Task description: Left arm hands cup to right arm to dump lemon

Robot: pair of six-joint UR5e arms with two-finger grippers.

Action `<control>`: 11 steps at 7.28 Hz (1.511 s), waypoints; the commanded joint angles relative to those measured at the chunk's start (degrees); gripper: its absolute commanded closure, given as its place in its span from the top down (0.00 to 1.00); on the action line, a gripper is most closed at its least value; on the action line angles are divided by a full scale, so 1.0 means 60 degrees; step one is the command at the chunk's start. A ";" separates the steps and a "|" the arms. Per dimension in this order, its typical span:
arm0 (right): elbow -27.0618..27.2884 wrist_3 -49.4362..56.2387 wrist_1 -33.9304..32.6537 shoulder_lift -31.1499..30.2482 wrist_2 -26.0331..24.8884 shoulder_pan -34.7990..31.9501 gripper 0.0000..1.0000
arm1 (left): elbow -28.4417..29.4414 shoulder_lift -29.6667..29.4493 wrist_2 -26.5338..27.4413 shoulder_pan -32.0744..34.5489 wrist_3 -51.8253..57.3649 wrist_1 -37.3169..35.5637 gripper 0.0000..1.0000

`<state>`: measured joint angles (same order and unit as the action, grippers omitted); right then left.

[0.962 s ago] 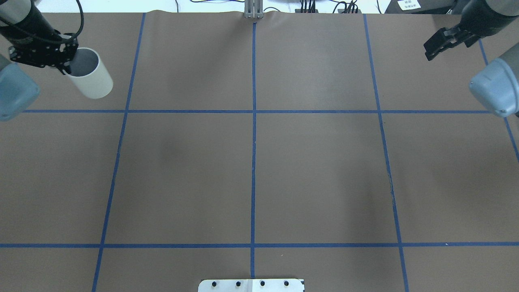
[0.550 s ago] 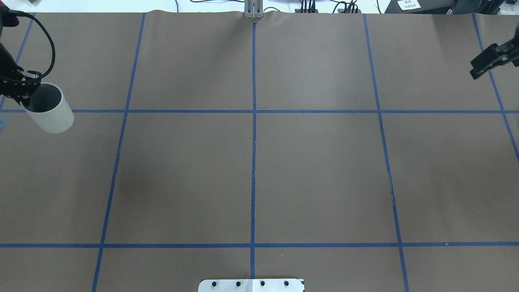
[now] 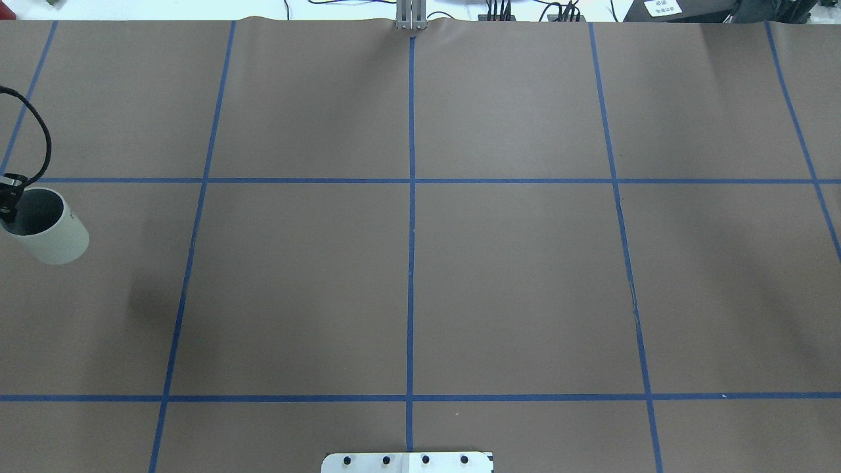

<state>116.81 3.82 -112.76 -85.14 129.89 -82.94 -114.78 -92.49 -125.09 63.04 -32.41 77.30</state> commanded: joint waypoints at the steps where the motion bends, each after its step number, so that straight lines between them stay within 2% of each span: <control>1: 0.0028 0.0521 0.0000 -0.0341 0.0016 -0.0180 1.00 | 0.0801 0.0547 -0.0595 -0.0004 -0.0062 0.1687 0.00; 4: 0.0014 0.0506 -0.0015 -0.0458 0.0016 -0.0210 1.00 | 0.1624 0.0839 -0.0597 -0.0019 -0.0384 0.3430 0.00; 7: 0.0014 0.0506 -0.0015 -0.0444 0.0031 -0.0210 1.00 | 0.2005 0.0826 -0.0597 -0.0033 -0.0575 0.4077 0.00; 8: -0.0015 0.0506 -0.0015 -0.0444 0.0016 -0.0210 1.00 | 0.2093 0.0826 -0.0597 -0.0048 -0.0575 0.4297 0.23; 9: -0.0015 0.0506 -0.0015 -0.0430 0.0031 -0.0210 1.00 | 0.2225 0.0811 -0.0583 -0.0062 -0.0546 0.4430 0.89; 10: -0.0044 0.0506 -0.0015 -0.0357 0.0016 -0.0210 1.00 | 0.2371 0.0825 -0.0597 -0.0063 -0.0574 0.4852 1.00; 11: -0.0045 0.0506 0.0000 -0.0342 -0.0042 -0.0210 1.00 | 0.2285 0.0826 -0.0597 -0.0048 -0.0589 0.4972 1.00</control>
<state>116.61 6.86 -112.84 -87.42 129.94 -84.20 -101.10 -87.56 -128.65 62.71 -35.84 105.53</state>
